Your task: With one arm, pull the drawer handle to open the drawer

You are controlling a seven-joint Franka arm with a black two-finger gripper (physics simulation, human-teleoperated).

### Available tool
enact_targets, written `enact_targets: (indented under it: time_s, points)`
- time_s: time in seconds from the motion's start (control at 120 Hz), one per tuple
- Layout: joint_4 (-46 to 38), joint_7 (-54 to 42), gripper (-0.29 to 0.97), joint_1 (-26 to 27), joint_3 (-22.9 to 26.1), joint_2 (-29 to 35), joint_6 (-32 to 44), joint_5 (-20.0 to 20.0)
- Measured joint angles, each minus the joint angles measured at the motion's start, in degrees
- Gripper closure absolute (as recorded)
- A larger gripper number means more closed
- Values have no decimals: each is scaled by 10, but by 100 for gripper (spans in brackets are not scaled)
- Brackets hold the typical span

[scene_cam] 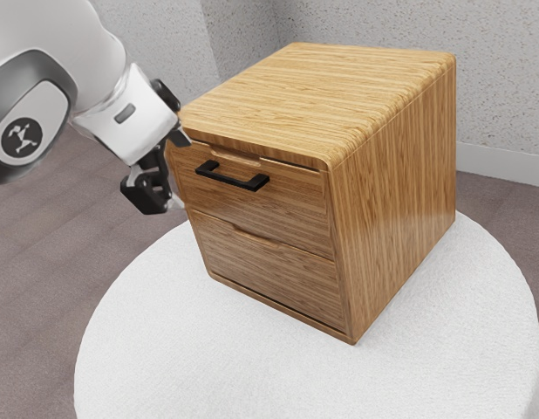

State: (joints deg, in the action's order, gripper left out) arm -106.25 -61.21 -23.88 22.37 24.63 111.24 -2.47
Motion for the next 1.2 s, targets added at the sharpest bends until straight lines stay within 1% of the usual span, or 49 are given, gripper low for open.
enact_targets:
  time_s: [0.233, 0.358, 0.45, 0.75, 0.808, 0.983, 1.2]
  points:
    - [-2, -88, 2, 0, 0, 8, -13, 6]
    - [-24, -126, 2, 0, -1, 33, -17, 7]
    - [-36, -149, 2, 1, -12, 42, -21, 19]
    - [-34, -206, 3, 12, -15, 34, -28, 27]
    - [-28, -214, 6, 14, -15, 31, -21, 27]
    - [-26, -234, 20, 15, -12, 31, 18, 28]
    - [-19, -252, 29, 15, 4, 18, 64, 28]
